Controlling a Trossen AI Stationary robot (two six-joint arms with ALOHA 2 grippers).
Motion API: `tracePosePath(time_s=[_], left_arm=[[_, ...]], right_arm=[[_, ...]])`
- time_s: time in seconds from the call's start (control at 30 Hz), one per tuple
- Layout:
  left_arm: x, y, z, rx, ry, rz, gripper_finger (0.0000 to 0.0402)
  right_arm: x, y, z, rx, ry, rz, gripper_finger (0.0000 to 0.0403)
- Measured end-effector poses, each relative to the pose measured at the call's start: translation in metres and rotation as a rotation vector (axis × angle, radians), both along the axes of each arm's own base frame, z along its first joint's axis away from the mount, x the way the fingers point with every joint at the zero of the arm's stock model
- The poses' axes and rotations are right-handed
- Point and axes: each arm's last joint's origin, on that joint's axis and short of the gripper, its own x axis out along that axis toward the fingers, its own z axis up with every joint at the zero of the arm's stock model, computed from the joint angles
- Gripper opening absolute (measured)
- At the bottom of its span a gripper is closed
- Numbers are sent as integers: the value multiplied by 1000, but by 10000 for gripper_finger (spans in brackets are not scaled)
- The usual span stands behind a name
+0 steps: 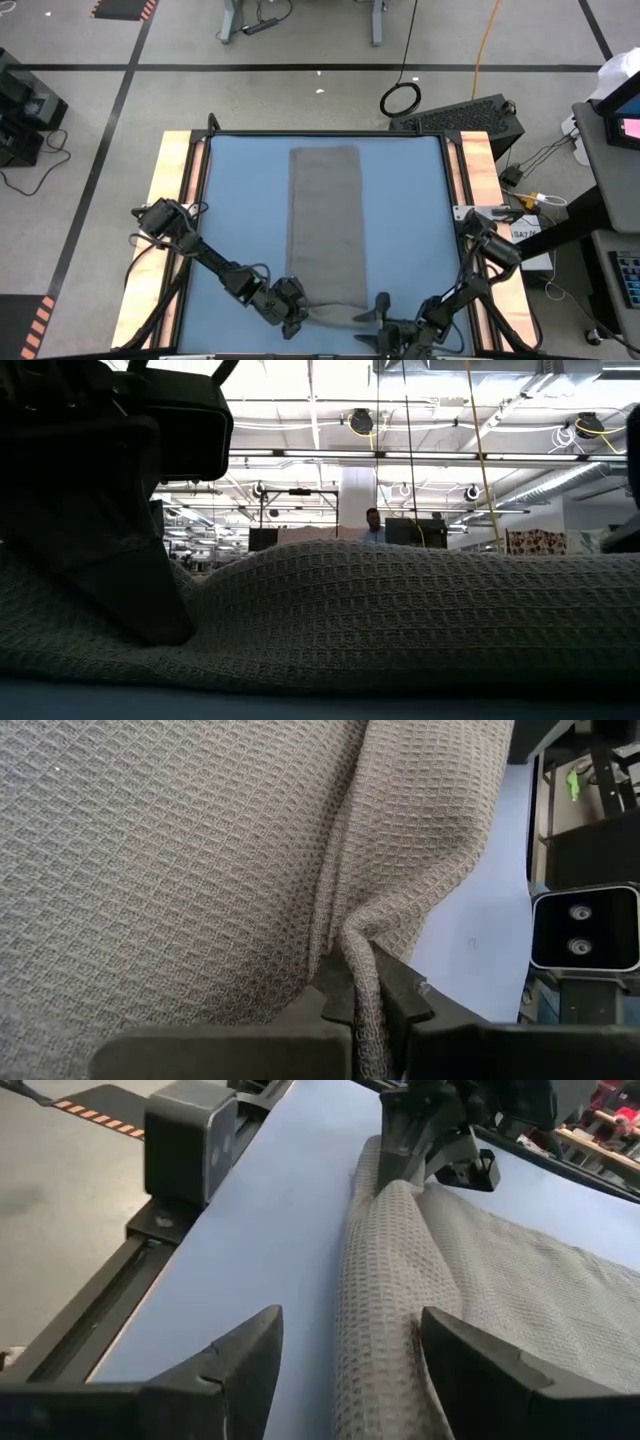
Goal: Roll towel
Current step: Roll the gray towel
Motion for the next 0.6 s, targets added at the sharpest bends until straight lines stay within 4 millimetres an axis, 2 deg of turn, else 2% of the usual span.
tracePosePath(time_s=[0.13,0.6], left_arm=[[0,0,0,0,0,0,10],[-1,-1,-1,24,-3,-35,11]], right_arm=[[6,-5,-1,26,7,-26,228],[24,-31,-11,279,97,-200,228]])
